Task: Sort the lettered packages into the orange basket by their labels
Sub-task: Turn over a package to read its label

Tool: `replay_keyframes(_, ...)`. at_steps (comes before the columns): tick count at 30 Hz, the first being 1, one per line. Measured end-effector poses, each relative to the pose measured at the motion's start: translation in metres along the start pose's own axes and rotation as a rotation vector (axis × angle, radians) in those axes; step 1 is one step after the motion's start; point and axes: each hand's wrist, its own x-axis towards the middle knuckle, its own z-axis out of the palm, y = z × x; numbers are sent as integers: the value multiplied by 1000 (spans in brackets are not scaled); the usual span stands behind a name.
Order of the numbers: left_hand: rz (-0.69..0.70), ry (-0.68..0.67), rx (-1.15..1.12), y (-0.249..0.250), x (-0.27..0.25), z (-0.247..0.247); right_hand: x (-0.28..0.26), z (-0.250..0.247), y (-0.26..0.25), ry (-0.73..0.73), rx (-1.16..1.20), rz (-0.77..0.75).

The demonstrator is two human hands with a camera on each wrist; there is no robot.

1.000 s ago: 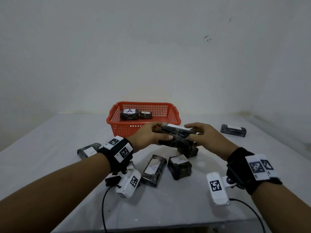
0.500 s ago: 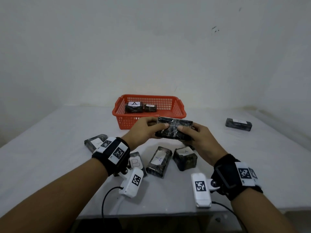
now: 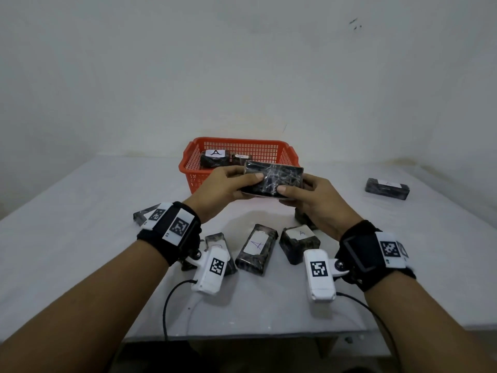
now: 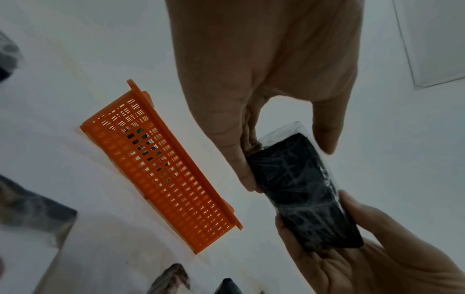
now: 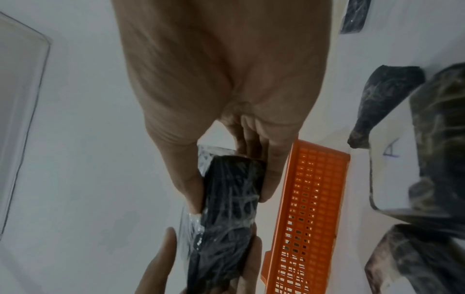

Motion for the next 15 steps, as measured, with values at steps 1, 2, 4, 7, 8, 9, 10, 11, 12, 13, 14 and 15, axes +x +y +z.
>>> replay_keyframes(1,-5,-8,-1,-1,-1,1,0,-1,0,-3,-6,1)
replay_keyframes(2,-2,-3,11,-1,-2,2,-1,-2,0,-10,-12,2)
replay_keyframes(4,20,29,69,-2,-5,4,-4,0,-1,-9,-41,-14)
replay_keyframes(7,51,49,140,-2,-8,7,-9,7,-1,44,-79,-60)
replay_keyframes(8,48,47,145,-2,-8,8,-11,9,0,68,-85,-71)
replay_keyframes(9,39,39,136,-3,-9,9,-12,10,1,88,-90,-74)
replay_keyframes(10,32,27,114,-4,-10,9,-12,10,2,100,-87,-69)
replay_keyframes(11,29,19,88,-5,-11,8,-13,10,2,100,-79,-58)
replay_keyframes(12,30,24,72,-6,-12,8,-14,10,2,87,-68,-44)
replay_keyframes(13,36,44,70,-8,-13,7,-15,11,2,63,-62,-31)
replay_keyframes(14,46,69,82,-8,-14,6,-16,11,2,36,-67,-23)
replay_keyframes(15,54,88,95,-9,-15,5,-17,12,1,11,-83,-20)
